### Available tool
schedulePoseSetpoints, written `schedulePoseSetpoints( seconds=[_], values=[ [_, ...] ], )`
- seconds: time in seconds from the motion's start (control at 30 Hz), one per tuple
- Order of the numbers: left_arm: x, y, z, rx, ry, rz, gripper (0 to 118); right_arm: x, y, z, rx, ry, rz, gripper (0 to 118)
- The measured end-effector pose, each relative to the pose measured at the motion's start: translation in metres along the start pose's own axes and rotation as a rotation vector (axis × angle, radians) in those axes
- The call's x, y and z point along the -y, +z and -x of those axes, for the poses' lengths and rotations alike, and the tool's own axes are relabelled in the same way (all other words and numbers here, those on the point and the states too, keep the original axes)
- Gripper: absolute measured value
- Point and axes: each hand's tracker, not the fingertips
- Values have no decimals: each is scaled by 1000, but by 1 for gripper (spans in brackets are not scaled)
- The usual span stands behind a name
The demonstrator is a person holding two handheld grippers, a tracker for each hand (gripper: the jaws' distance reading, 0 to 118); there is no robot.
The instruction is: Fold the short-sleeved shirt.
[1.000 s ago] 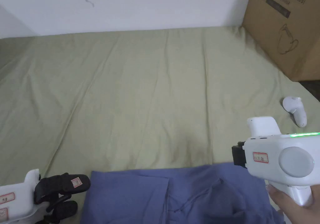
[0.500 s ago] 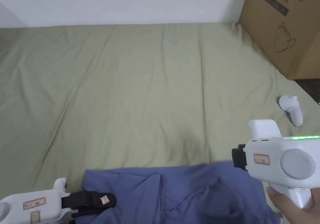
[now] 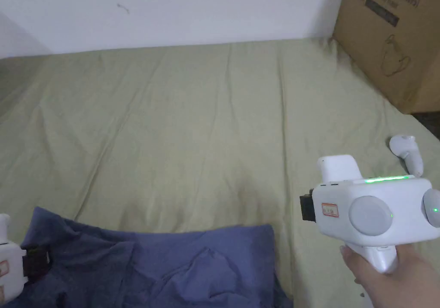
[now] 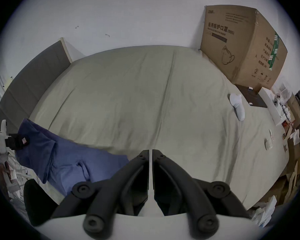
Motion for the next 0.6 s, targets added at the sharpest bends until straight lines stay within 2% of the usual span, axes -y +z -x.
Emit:
schedulePoseSetpoints(
  seconds=[0.1,0.2,0.37,0.4,0.43,0.47,0.5,0.57,0.6],
  values=[
    [2,-6,-22,108,12,26,10,2,0,1,-27,-10,5,3],
    [5,-27,-75,334,19,137,10,5,-1,3,-43,-12,9,3],
    [13,-66,-170,598,-16,284,12,10,1,4,-54,3,19,3],
    [16,-74,-188,602,-34,307,19,11,1,4,-53,6,21,3],
    [19,-80,-202,607,-46,324,35,12,1,3,-52,7,23,3],
    [22,-88,-215,612,-50,342,59,13,0,1,-52,5,26,3],
    [25,-93,-223,622,-44,362,77,13,-1,0,-54,2,30,3],
    [27,-91,-229,684,-5,388,102,15,-1,-1,-55,-3,36,3],
    [26,-87,-227,726,9,377,108,15,-2,-2,-55,-3,39,3]
  ],
)
